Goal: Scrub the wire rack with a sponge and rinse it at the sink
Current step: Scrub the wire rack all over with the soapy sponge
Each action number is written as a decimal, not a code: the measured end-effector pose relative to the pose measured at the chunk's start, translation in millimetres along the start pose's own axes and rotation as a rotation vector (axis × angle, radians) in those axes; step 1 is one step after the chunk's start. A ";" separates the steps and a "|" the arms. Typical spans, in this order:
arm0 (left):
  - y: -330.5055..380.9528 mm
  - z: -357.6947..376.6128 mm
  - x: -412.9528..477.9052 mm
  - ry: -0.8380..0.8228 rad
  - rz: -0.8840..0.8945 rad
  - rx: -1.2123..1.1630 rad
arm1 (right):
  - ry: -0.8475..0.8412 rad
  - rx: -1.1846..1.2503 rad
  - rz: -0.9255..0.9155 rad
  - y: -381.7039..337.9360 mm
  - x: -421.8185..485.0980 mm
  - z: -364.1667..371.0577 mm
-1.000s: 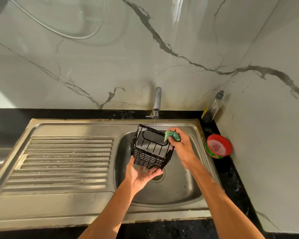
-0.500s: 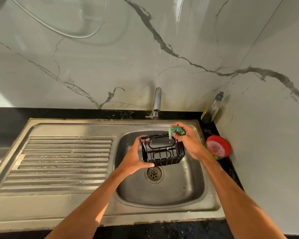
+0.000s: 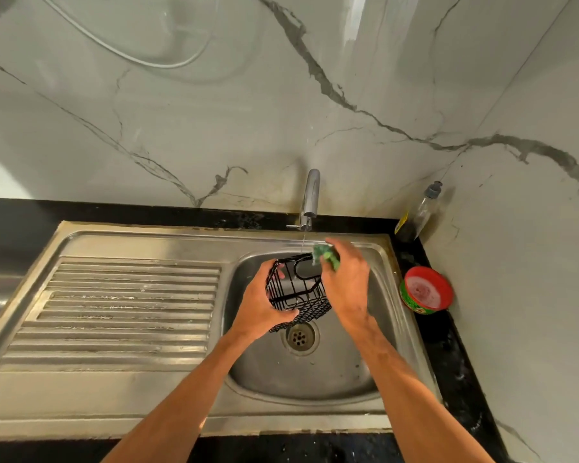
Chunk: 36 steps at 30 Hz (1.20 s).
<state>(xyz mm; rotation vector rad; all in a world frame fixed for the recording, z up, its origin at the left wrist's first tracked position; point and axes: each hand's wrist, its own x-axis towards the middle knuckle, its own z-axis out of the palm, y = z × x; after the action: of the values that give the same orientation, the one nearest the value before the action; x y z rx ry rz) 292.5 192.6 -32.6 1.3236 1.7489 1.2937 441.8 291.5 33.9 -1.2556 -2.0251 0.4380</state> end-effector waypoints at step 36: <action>0.2 -7.9 -8.6 0.033 -0.044 -0.071 | 0.105 -0.018 -0.081 4.4 4.7 -17.9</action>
<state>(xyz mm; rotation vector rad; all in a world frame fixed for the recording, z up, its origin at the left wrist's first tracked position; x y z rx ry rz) 288.6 181.8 -30.4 1.2244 1.7283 1.3472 456.2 296.3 45.6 -1.1786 -1.9870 0.3098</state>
